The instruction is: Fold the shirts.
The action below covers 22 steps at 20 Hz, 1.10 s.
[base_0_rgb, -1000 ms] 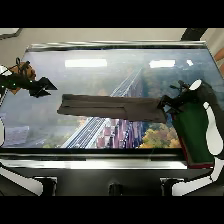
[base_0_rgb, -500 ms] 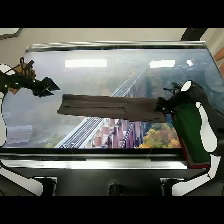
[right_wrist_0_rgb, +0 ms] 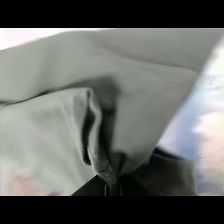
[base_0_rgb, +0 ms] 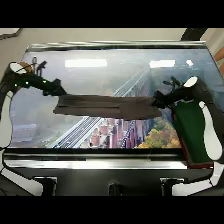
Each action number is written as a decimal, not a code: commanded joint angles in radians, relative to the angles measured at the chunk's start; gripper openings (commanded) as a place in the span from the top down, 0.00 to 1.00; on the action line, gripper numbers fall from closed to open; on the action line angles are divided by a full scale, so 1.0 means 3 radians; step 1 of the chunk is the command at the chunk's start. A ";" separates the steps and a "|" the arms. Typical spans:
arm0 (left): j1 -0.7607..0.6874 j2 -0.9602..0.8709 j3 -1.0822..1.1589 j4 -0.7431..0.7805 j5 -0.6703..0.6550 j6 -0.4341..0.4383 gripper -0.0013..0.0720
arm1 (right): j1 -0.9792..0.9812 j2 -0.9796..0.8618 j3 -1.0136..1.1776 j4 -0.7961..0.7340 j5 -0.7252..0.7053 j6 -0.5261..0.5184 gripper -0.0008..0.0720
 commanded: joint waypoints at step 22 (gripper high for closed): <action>-0.2154 -0.0532 -0.0403 -0.1520 0.1294 0.0205 0.95 | 0.0286 0.1848 0.0003 0.0259 0.0567 0.0537 0.92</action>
